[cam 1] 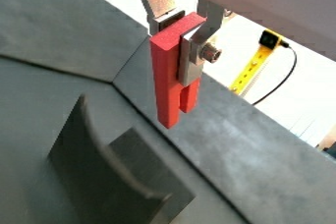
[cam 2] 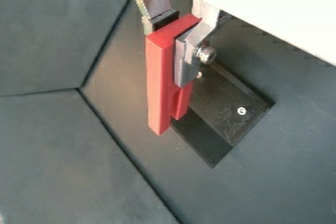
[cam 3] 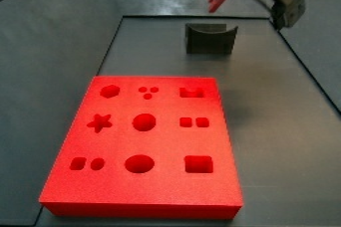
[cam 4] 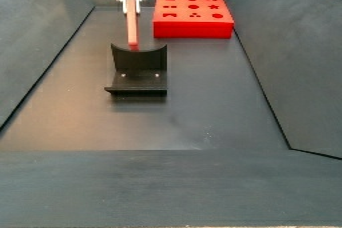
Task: Pick up the double-square object. Move up. Place the double-square object on the fixture. Regrasp the double-square object. Move to above the board. Insert the double-square object.
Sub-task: Move to above the board.
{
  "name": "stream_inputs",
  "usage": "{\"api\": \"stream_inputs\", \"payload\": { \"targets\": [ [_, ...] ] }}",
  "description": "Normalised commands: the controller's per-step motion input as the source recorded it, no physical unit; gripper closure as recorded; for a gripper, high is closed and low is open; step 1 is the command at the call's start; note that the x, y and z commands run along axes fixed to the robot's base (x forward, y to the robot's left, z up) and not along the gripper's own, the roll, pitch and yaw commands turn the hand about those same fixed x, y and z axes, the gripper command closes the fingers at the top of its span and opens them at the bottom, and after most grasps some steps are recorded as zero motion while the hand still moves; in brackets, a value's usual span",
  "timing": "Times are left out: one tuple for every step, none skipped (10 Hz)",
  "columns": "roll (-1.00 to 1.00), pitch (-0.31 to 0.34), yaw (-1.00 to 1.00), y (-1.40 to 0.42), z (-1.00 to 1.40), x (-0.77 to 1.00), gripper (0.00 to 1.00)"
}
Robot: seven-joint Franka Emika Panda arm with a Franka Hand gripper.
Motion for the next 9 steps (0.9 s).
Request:
{"api": "stream_inputs", "payload": {
  "targets": [
    [-0.04, 0.04, 0.01, -0.09, 1.0, 0.0, 1.0],
    [-0.05, 0.053, 0.01, -0.09, 1.0, 0.0, 1.0],
    [-0.05, 0.06, 0.01, -0.08, 1.0, 0.0, 1.0],
    [-0.05, 0.072, 0.02, -0.08, 1.0, -0.01, 1.0],
    [-0.05, 0.081, 0.02, -0.08, 1.0, -0.01, 1.0],
    [-0.05, 0.095, 0.03, -0.07, 1.0, 0.0, 1.0],
    [-0.05, 0.105, 0.04, -0.07, 1.0, 0.0, 1.0],
    [-0.05, 0.113, 0.05, -0.06, 1.0, 0.0, 1.0],
    [-0.05, 0.126, 0.06, -0.06, 1.0, 0.01, 1.0]
  ]
}}
